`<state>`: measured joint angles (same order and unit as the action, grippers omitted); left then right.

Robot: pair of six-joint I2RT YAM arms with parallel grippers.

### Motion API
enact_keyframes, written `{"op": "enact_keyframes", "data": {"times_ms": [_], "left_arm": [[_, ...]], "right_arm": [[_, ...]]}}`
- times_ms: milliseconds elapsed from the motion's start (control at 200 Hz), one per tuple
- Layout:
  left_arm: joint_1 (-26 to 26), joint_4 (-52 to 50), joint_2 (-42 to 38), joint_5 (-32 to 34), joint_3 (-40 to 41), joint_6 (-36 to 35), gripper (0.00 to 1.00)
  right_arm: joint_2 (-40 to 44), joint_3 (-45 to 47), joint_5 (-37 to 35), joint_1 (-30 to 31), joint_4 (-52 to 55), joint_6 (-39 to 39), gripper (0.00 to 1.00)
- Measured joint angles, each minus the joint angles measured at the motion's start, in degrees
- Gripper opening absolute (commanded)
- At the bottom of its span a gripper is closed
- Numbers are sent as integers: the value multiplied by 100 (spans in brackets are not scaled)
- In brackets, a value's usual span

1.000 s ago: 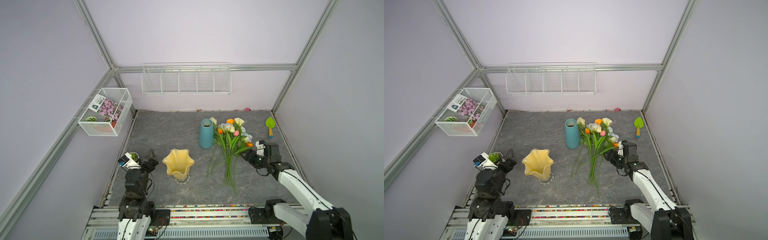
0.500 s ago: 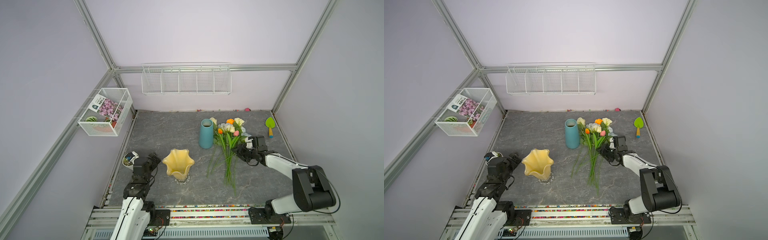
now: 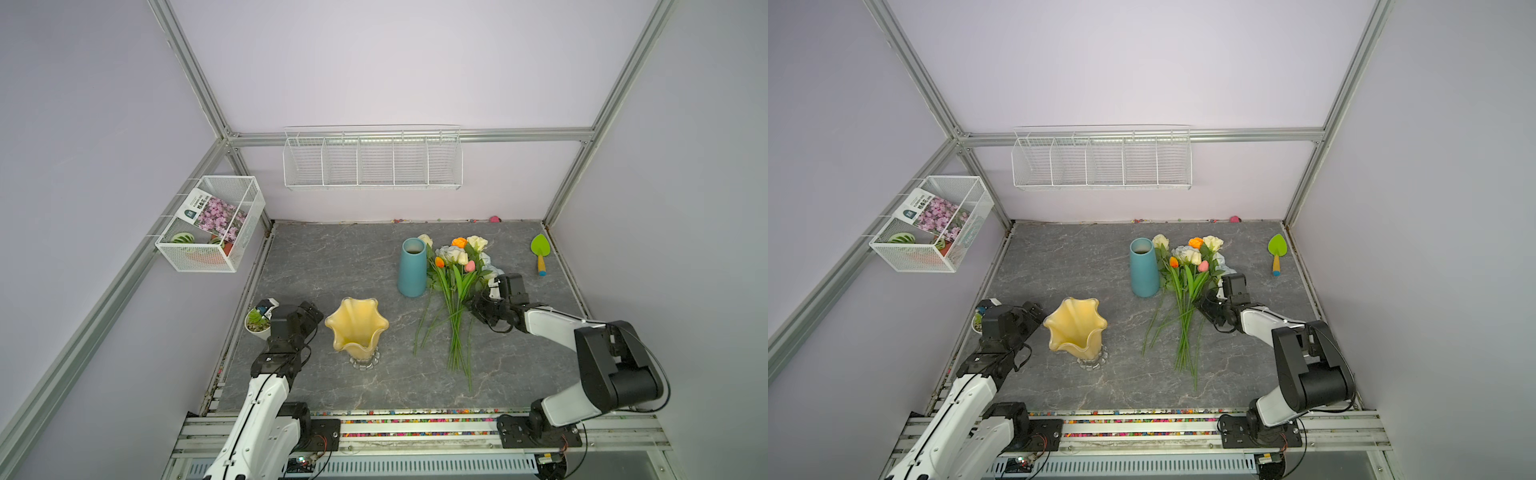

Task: Arrange the flowers in different vases according to their variety
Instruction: Pick up the flower at the center of the board.

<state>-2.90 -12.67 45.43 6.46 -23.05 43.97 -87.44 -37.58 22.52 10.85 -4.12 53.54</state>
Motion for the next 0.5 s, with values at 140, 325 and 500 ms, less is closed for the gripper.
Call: {"op": "enact_keyframes", "data": {"times_ms": [140, 325, 500], "left_arm": [[0, 308, 214, -155, -153, 197, 100], [0, 817, 601, -293, -203, 470, 100], [0, 1412, 859, -546, 7, 535, 100]], "right_arm": [[39, 68, -118, 0, -118, 74, 25], [-13, 76, -155, 0, -330, 131, 27], [-188, 66, -170, 0, -433, 133, 26]]}}
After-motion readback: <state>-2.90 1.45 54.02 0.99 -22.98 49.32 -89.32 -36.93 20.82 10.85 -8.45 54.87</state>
